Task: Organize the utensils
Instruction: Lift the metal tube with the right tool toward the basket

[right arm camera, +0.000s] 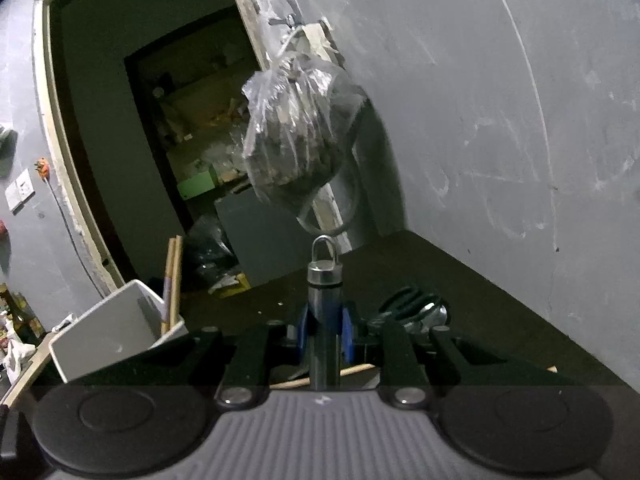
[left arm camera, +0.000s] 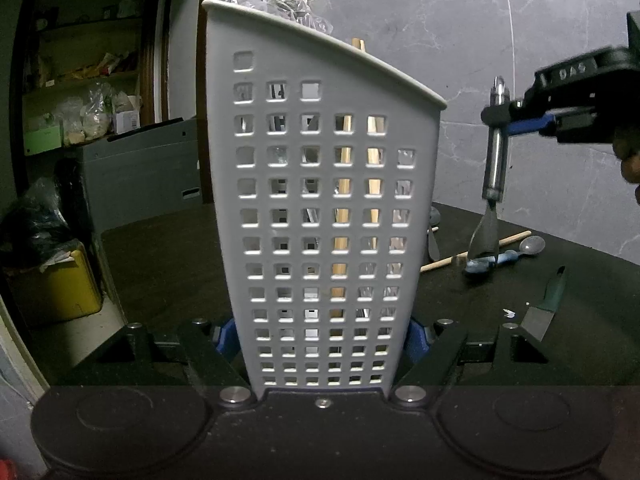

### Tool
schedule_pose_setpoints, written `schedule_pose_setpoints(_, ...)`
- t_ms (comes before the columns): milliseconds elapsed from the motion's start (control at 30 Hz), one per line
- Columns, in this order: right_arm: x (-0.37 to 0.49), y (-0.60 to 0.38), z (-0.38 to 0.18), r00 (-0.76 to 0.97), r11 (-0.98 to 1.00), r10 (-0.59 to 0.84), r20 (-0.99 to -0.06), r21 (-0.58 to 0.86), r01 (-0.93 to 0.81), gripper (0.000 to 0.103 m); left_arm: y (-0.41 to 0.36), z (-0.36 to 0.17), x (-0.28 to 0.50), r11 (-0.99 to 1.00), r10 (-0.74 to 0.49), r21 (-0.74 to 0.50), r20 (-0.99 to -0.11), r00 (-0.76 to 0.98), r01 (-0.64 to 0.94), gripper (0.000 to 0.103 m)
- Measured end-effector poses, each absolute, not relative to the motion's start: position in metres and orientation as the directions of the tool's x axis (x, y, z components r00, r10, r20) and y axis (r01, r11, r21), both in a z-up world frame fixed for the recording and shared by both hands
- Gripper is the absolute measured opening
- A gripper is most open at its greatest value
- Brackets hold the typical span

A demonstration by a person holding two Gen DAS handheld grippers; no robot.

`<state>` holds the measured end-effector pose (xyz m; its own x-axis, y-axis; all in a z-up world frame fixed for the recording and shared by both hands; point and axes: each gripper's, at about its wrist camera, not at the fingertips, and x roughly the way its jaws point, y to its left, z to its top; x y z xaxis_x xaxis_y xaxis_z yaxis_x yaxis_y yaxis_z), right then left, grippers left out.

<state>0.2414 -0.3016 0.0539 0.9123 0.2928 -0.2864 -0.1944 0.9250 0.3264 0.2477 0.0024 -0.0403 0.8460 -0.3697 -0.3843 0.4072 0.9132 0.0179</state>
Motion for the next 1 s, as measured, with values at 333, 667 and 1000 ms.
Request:
schedule_pose_setpoints(333,0.230,-0.288,0.071,0.902,0.906,0.362,-0.234,0.317,-0.281,0.019,0.000,-0.040,0.247,0.914,-0.365,0.027,-0.387,0.847,0.406,0.077)
schedule_pose_setpoints(667,0.209,-0.265,0.125,0.909,0.904,0.402,-0.112,0.205,-0.374,0.019,-0.003,-0.039,0.247,0.914,-0.359,0.036,-0.390,0.848,0.403,0.077)
schedule_pose_setpoints(1000,0.204,-0.218,0.168,0.852,0.844,0.523,0.022,0.131,-0.521,0.019,-0.004,-0.038,0.247,0.915,-0.356,0.038,-0.392,0.848,0.402,0.077)
